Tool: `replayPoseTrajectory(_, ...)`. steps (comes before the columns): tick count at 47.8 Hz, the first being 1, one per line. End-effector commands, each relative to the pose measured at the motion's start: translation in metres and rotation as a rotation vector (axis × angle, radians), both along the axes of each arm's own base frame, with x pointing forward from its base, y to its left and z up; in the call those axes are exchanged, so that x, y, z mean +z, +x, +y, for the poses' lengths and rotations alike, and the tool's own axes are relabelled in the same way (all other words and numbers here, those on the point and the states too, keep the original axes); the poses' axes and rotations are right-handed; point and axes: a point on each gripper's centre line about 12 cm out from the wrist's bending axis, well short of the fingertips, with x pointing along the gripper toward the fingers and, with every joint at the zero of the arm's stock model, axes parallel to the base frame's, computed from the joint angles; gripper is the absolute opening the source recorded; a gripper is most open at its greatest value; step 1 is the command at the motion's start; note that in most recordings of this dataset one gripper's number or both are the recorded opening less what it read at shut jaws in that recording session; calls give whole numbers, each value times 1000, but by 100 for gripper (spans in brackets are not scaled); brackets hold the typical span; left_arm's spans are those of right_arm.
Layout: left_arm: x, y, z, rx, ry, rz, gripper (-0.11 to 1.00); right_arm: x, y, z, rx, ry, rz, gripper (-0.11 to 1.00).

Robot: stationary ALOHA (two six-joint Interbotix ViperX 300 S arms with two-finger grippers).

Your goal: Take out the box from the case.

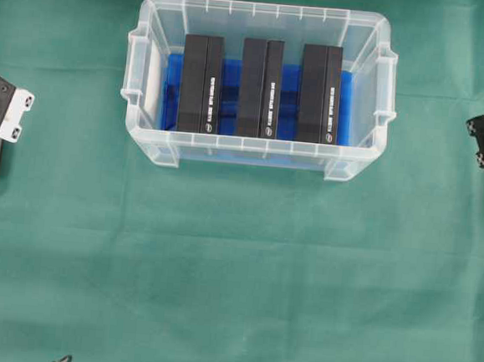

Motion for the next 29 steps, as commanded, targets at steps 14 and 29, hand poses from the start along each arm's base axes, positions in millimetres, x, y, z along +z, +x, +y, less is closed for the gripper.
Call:
replayPoseTrajectory(14,10,-2,40,68,47,-27,9,9,0,-28,-47,-71,-21,1)
replayPoseTrajectory(29,12,-7,68,112,71,-20,9,7,-13,-77,-65,-106,23,1)
